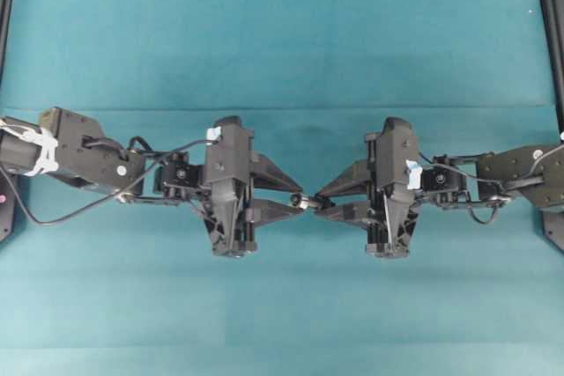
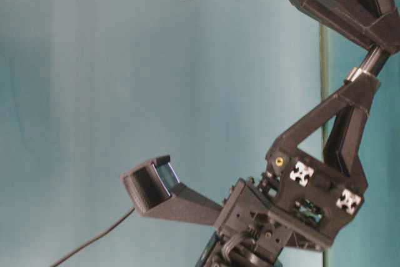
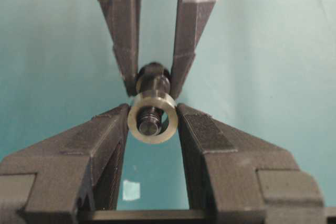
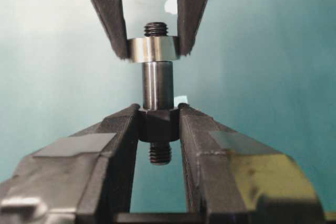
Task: Insert the washer onto the shaft with both hands.
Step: 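Push the washer over the shaft's threaded end with the left gripper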
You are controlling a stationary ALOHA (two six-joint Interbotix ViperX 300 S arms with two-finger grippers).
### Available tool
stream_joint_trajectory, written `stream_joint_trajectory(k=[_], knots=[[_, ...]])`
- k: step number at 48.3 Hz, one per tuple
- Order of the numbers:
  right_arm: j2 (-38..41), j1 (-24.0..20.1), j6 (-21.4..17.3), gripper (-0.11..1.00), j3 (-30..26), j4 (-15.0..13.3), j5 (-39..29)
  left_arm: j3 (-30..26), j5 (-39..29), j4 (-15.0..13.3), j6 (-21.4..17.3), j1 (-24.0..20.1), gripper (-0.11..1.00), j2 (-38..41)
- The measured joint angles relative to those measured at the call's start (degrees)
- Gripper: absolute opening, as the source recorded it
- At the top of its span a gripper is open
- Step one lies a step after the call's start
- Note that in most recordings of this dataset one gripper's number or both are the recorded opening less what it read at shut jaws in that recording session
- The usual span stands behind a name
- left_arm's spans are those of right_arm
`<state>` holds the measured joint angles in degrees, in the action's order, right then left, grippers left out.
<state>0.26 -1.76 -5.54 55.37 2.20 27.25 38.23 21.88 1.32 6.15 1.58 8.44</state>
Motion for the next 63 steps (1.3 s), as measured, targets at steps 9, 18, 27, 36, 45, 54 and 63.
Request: stream_joint_trajectory(k=[9, 18, 27, 36, 45, 54, 63], knots=[[0.1, -0.1, 0.0, 0.0, 0.0, 0.1, 0.0, -1.0, -0.1, 0.0, 0.0, -0.1, 0.37, 0.5], [0.2, 0.0, 0.0, 0.0, -0.2, 0.1, 0.0, -1.8, -2.3, -0.1, 0.1, 0.2, 0.37, 1.3], [0.2, -0.1, -0.1, 0.0, -0.1, 0.1, 0.0, -2.0, -3.3, -0.1, 0.0, 0.4, 0.37, 1.7], [0.2, -0.1, -0.1, 0.0, -0.1, 0.1, 0.0, -2.8, -3.3, 0.0, 0.0, 0.4, 0.37, 2.1], [0.2, -0.1, 0.0, 0.0, -0.2, 0.0, 0.0, -4.2, -3.4, -0.1, -0.1, 0.4, 0.37, 3.2], [0.2, -0.2, -0.1, 0.0, -0.2, 0.0, 0.1, -4.9, -3.4, -0.1, -0.3, 0.4, 0.37, 3.6], [0.2, -0.1, 0.0, 0.0, -0.2, 0.0, 0.0, -4.9, -3.9, -0.1, -0.2, 0.4, 0.37, 3.5]])
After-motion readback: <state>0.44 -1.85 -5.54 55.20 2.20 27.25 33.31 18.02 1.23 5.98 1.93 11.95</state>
